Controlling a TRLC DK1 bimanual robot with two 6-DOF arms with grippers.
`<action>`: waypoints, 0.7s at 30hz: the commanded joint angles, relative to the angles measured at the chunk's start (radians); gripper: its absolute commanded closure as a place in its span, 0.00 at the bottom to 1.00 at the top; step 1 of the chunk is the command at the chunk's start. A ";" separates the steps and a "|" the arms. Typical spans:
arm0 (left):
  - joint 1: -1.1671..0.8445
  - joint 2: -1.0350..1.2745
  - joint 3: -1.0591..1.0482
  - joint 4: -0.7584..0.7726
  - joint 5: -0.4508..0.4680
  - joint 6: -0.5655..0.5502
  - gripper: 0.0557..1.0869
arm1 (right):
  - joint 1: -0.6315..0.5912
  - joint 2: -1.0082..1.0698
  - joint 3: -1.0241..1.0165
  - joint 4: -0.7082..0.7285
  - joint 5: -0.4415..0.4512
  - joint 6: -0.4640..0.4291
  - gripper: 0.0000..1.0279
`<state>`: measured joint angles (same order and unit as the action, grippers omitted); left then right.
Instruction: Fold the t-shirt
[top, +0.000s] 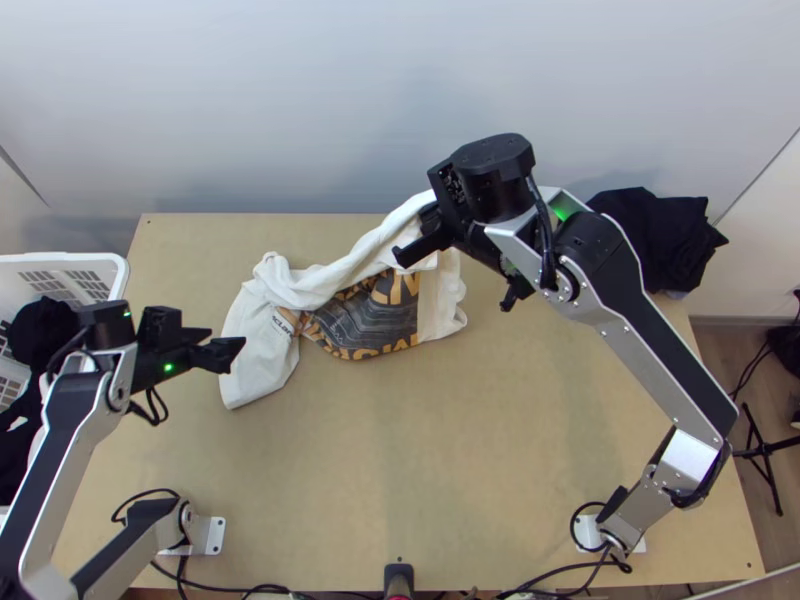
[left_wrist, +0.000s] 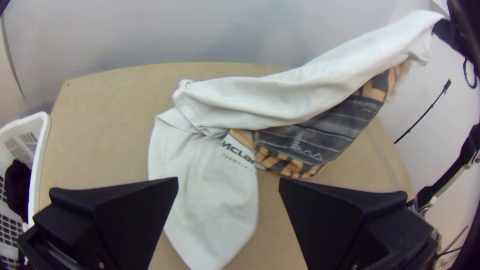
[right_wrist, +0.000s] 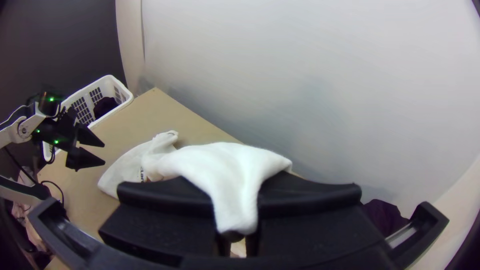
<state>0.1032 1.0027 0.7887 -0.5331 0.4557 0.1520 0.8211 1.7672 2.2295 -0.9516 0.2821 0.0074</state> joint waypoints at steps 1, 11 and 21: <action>0.044 0.220 0.006 0.179 -0.094 0.196 0.05 | 0.007 0.001 -0.008 -0.003 0.000 0.003 0.97; 0.006 0.596 0.314 0.217 -0.092 0.032 0.05 | 0.006 0.020 -0.013 -0.006 0.002 0.003 0.97; -0.073 0.832 0.557 0.059 -0.069 -0.078 0.05 | 0.004 0.046 -0.007 -0.006 0.005 -0.009 0.97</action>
<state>0.0624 1.6745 1.1980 -0.4252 0.3733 0.1463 0.8261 1.7985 2.2173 -0.9588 0.2852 0.0040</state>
